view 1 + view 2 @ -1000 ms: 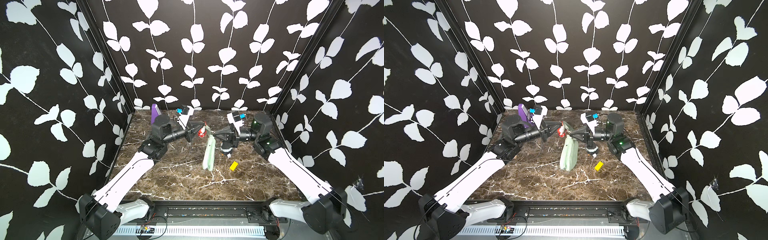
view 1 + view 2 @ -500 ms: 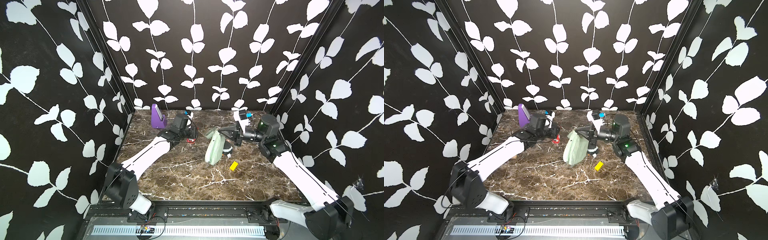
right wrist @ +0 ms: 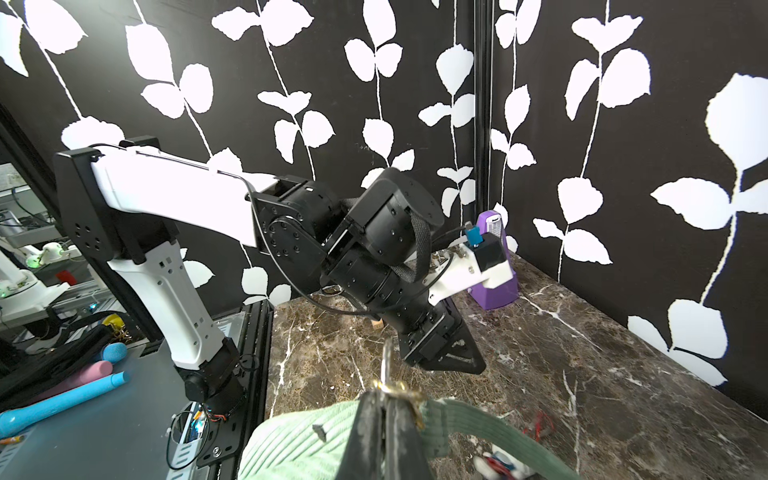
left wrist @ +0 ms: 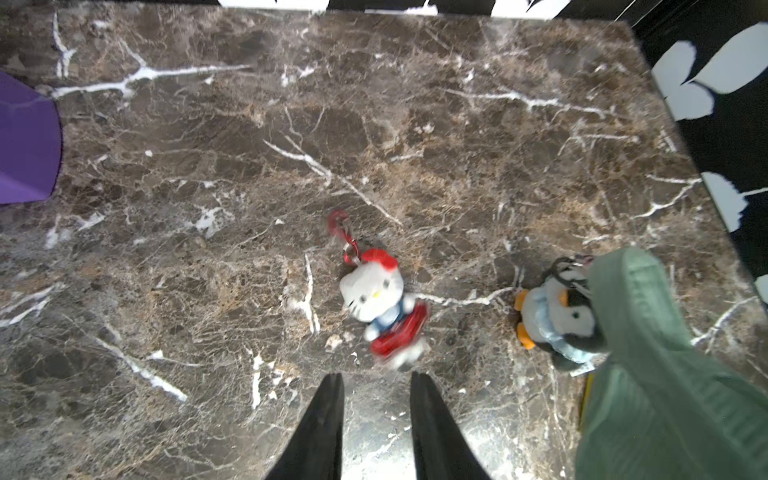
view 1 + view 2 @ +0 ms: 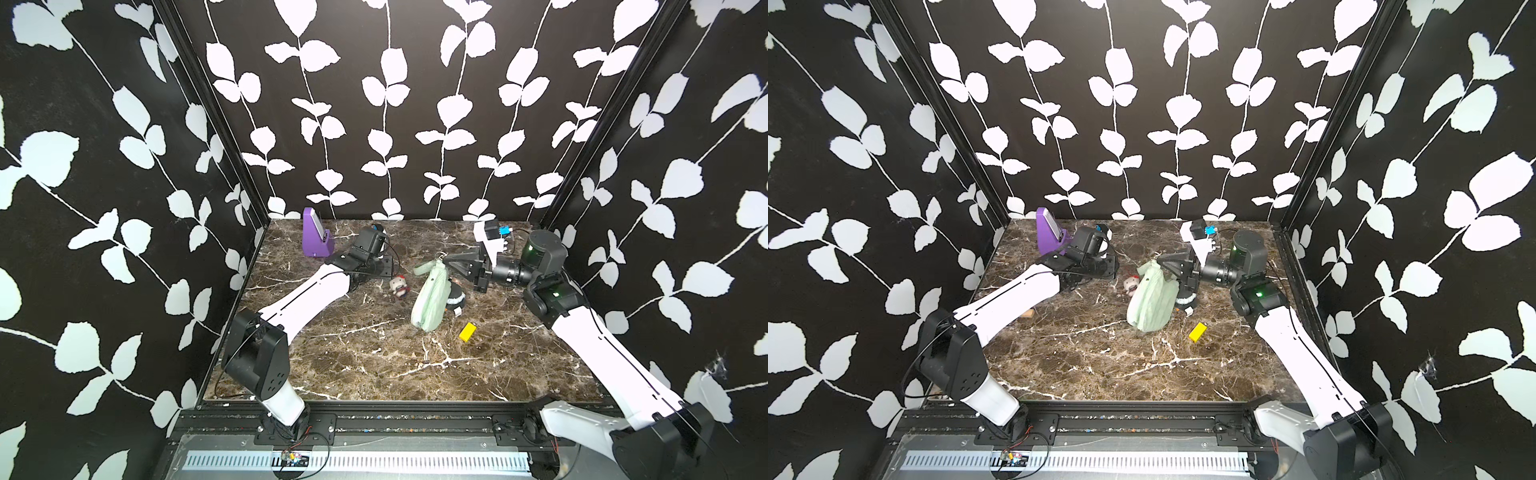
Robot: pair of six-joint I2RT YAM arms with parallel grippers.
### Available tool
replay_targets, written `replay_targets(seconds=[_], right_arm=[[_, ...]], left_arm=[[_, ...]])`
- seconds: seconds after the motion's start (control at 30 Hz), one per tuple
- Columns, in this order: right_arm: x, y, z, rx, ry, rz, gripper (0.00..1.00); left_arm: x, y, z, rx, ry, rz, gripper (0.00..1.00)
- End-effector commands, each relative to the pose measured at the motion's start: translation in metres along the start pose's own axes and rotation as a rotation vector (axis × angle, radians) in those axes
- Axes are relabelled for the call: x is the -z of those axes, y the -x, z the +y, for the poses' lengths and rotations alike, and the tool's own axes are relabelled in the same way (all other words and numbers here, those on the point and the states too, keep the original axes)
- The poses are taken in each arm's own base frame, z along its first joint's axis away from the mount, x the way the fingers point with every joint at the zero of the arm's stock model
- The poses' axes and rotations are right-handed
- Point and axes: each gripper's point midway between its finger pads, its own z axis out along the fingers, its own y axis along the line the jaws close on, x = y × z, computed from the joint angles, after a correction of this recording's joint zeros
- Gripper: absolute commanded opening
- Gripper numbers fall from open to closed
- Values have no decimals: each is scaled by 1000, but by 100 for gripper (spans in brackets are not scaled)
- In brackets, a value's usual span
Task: Remove the decoration from the bag
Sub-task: Place the decoration item at the center of the board.
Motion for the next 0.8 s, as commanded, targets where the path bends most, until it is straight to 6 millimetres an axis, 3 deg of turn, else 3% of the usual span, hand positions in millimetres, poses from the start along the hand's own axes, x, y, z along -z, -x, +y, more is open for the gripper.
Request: replay_targets(seconds=[0.0, 0.37, 0.57, 0.77], right_arm=[[6, 10, 4, 46, -11, -26, 0], [20, 24, -11, 17, -128, -33, 0], [56, 34, -31, -35, -368, -20, 0], [98, 28, -36, -69, -621, 27, 0]], left_arm=[[2, -3, 2, -36, 16, 17, 31], [6, 1, -19, -81, -113, -25, 34], [24, 14, -18, -113, -109, -121, 34], [30, 19, -18, -133, -106, -153, 34]])
